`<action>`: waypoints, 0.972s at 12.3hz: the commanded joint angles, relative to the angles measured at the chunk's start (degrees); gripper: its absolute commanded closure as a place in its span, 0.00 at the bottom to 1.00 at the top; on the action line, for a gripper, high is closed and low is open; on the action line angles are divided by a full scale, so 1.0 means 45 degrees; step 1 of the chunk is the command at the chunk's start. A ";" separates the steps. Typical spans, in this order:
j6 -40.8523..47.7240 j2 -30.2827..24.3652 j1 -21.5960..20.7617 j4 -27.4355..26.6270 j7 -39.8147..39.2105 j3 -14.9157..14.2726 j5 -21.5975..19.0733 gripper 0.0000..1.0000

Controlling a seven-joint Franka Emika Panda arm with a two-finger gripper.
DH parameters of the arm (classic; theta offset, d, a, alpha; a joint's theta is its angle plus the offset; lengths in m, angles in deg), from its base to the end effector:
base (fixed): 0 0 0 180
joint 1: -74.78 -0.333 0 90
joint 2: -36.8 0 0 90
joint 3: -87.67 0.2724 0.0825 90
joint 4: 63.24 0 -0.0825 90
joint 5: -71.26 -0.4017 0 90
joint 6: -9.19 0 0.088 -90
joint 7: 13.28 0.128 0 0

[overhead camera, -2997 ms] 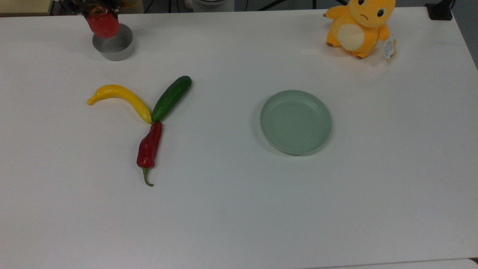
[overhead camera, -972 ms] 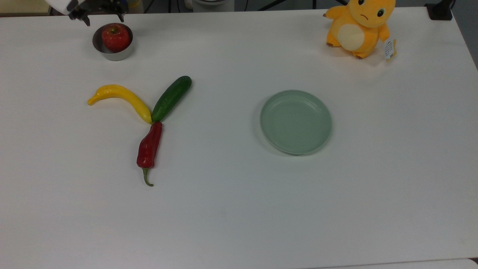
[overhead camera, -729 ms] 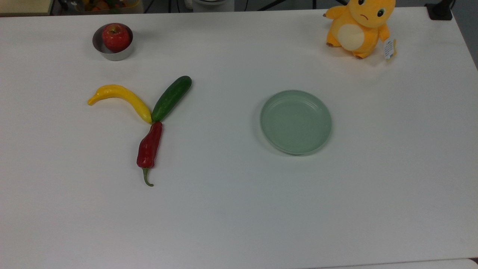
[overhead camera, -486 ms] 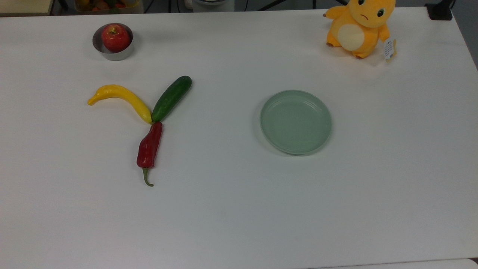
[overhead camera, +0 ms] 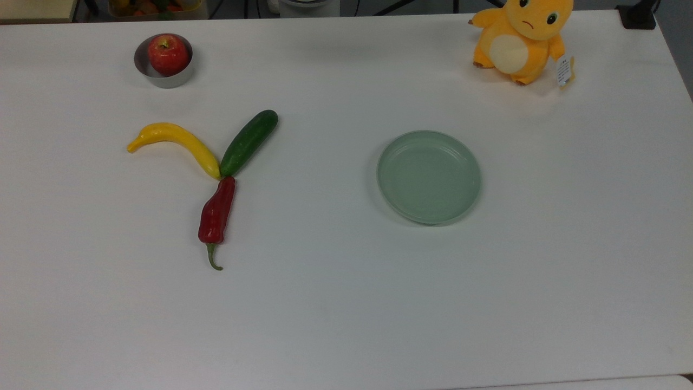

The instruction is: Put the red apple in the bowl

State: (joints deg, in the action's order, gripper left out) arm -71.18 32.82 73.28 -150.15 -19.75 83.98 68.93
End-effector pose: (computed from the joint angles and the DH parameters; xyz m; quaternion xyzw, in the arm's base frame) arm 0.5339 -0.0158 0.6100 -0.9987 -0.0404 0.0206 0.0240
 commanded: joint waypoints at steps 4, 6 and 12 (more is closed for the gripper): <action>-0.2329 0.0239 -0.1737 -0.0568 0.1342 -0.0136 -0.0362 0.00; -0.3697 0.0414 -0.2010 -0.1193 0.0991 -0.0155 -0.0362 0.00; -0.4700 0.0513 -0.1992 -0.1703 0.1047 -0.0155 -0.0362 0.00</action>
State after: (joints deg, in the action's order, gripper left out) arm -91.76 36.53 64.75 -156.56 -14.28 84.07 68.17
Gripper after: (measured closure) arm 0.000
